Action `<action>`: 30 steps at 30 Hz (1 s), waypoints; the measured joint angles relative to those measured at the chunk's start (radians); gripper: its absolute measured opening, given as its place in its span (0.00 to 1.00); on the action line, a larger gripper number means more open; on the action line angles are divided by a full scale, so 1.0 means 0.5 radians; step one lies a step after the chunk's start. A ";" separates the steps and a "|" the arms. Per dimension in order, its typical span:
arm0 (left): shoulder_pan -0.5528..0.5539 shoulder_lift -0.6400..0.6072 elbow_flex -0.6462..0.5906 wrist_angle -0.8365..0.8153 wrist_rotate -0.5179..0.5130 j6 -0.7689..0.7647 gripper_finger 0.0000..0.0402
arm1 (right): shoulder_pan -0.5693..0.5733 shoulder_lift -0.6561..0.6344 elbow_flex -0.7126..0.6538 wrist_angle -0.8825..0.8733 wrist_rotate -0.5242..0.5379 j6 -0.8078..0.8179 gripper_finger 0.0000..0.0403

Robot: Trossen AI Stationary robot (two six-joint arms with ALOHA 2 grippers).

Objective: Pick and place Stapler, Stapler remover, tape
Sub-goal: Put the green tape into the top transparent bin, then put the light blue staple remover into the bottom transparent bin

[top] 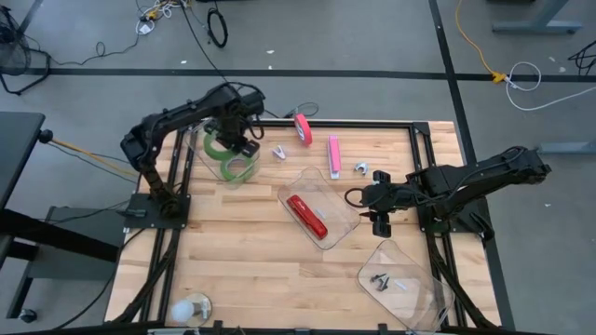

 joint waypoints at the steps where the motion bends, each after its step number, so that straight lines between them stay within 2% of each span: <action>1: -0.012 0.000 -0.036 0.022 -0.026 -0.002 0.28 | 0.000 0.000 0.000 0.005 0.000 0.000 0.45; 6: -0.050 0.000 -0.202 0.167 -0.042 -0.003 0.28 | 0.000 0.000 0.000 0.011 0.000 0.000 0.45; 13: -0.049 0.000 -0.301 0.317 -0.038 -0.016 0.28 | 0.000 -0.001 0.000 0.012 0.000 0.000 0.45; 19: -0.045 0.000 -0.342 0.370 0.100 -0.022 0.29 | 0.000 0.000 0.000 0.013 0.000 0.000 0.45; 23: -0.045 0.000 -0.342 0.419 0.135 -0.059 0.37 | 0.000 -0.001 0.000 0.018 0.001 -0.006 0.45; 30: -0.050 0.000 -0.342 0.449 0.167 -0.054 0.57 | 0.000 0.000 0.000 0.023 0.000 0.017 0.45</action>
